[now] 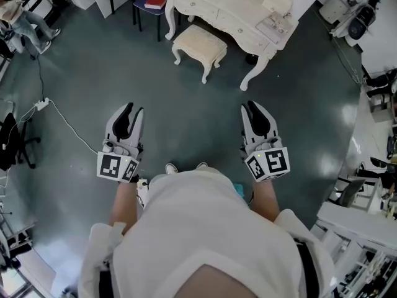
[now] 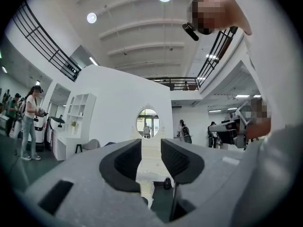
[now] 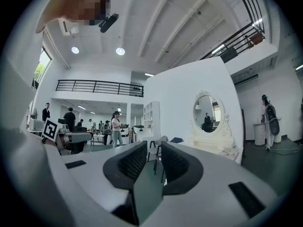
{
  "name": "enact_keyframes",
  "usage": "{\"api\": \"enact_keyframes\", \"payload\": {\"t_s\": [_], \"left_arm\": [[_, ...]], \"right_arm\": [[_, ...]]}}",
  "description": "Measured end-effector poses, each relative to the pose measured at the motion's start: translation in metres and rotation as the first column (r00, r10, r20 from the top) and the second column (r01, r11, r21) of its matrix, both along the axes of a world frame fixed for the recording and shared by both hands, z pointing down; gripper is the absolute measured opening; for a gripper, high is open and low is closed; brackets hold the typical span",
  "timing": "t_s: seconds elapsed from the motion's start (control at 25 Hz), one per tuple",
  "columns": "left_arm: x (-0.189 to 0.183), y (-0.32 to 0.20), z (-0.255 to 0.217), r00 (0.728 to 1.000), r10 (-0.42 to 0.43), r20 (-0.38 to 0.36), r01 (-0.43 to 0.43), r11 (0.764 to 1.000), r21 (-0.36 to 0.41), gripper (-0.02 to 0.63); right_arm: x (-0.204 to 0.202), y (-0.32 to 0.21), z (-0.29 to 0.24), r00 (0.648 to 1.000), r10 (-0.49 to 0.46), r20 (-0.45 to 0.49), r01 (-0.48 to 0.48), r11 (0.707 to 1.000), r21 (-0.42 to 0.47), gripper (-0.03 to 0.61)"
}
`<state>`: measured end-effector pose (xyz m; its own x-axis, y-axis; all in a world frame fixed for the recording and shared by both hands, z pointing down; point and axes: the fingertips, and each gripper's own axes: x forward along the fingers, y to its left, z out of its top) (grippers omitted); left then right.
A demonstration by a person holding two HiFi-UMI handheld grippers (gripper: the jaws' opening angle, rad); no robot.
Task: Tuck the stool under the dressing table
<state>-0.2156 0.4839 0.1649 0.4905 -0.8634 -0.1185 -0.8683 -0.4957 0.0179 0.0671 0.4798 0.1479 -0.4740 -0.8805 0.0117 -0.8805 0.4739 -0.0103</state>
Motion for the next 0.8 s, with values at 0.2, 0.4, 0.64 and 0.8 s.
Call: {"api": "enact_keyframes", "payload": {"t_s": [0.2, 0.4, 0.64, 0.8], "left_arm": [[-0.003, -0.011, 0.005, 0.999, -0.035, 0.003, 0.035, 0.999, -0.014, 0.199], [0.002, -0.021, 0.01, 0.997, -0.069, 0.025, 0.07, 0.997, -0.021, 0.256], [0.016, -0.034, 0.014, 0.991, -0.129, 0.044, 0.13, 0.991, -0.02, 0.331], [0.027, -0.036, 0.022, 0.988, -0.144, 0.049, 0.145, 0.989, -0.031, 0.331]], "right_arm": [[0.027, -0.011, 0.004, 0.998, 0.051, -0.027, -0.051, 0.999, -0.011, 0.166], [0.052, -0.02, 0.011, 0.995, 0.097, -0.028, -0.098, 0.995, -0.028, 0.2], [0.071, -0.034, 0.026, 0.997, 0.08, -0.023, -0.081, 0.995, -0.055, 0.25], [0.08, -0.044, 0.034, 0.998, 0.068, -0.017, -0.068, 0.996, -0.057, 0.253]]}}
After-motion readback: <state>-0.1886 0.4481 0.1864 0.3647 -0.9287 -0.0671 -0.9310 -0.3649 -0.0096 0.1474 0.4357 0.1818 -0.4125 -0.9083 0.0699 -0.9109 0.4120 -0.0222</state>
